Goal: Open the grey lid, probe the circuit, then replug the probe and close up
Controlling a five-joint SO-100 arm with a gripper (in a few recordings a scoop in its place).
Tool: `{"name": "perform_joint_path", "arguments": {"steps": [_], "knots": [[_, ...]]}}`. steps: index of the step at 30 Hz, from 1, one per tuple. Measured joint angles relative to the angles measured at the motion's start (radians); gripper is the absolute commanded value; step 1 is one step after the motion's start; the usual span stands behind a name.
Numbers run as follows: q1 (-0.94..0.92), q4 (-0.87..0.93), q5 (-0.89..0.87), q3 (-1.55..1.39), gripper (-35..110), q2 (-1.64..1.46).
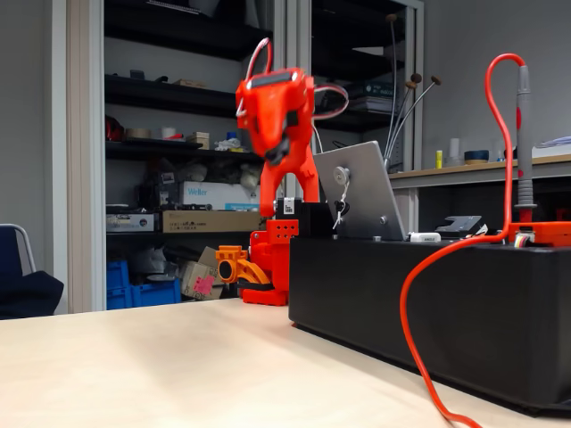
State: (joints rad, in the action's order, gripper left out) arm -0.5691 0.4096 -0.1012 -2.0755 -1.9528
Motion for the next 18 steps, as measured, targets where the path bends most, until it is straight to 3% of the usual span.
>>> {"name": "perform_joint_path", "arguments": {"steps": [18], "knots": [[0.176,0.37,-0.279,-0.038,0,-0.092]]}}
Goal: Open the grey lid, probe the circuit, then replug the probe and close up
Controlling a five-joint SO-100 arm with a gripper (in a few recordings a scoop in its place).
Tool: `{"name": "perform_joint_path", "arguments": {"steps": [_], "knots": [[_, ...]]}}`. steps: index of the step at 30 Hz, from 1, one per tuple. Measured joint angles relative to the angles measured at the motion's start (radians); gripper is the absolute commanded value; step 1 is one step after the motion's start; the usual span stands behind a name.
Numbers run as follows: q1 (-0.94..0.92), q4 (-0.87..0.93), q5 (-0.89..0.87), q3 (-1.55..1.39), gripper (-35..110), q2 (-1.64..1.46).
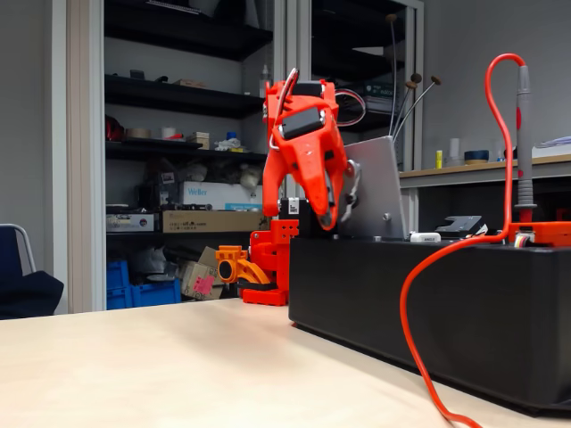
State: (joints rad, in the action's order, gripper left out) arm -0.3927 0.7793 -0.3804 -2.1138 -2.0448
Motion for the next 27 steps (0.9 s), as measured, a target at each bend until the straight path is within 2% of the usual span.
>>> {"name": "perform_joint_path", "arguments": {"steps": [10,20,27], "knots": [[0.126,0.172,-0.209,0.061,0,-0.114],[0.281,0.169,-0.44,0.066,0,-0.163],[0.373,0.103,-0.617,0.064,0,-0.204]]}}
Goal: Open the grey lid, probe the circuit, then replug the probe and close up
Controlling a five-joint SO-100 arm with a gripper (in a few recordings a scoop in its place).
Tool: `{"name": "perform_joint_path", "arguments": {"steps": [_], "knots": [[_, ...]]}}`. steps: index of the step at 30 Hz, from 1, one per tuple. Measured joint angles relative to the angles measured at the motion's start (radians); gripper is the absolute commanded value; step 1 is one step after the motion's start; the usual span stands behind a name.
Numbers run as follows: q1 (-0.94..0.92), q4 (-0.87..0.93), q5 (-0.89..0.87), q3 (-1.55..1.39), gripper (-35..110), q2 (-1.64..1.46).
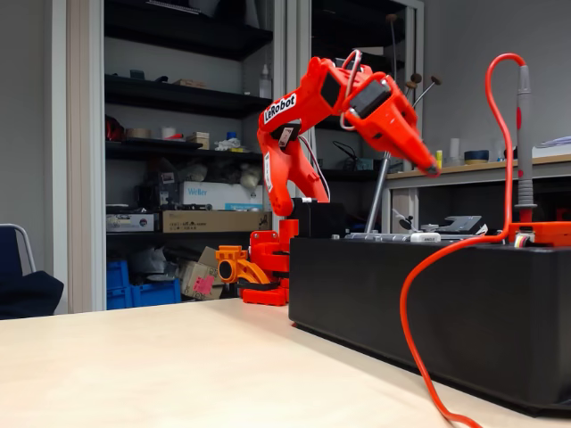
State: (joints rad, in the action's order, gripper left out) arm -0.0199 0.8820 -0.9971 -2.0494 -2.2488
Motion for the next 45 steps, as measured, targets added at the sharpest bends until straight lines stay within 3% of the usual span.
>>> {"name": "perform_joint_path", "arguments": {"steps": [14,25,33,45], "knots": [[0.172,-0.413,-0.41,-0.341,0,-0.311],[0.173,-0.667,-0.793,-0.752,0,-0.712],[0.172,-0.746,-1.051,-0.881,0,-0.945],[0.163,-1.124,-1.374,-0.989,0,-1.058]]}}
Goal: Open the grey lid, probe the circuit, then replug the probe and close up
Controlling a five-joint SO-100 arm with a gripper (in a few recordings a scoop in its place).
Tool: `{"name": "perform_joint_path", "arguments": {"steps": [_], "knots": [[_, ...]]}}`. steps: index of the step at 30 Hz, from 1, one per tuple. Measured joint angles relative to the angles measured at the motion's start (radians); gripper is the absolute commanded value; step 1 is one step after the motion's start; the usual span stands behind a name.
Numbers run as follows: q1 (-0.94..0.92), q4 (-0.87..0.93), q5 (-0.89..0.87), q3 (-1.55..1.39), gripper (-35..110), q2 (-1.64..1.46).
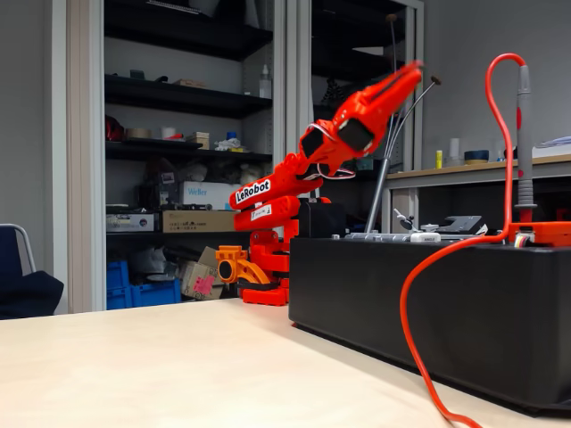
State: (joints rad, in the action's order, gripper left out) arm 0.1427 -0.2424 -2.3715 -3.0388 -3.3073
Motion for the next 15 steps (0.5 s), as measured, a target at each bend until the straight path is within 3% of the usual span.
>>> {"name": "perform_joint_path", "arguments": {"steps": [15], "knots": [[0.011,-0.664,-0.179,-0.098,0,-0.018]]}}
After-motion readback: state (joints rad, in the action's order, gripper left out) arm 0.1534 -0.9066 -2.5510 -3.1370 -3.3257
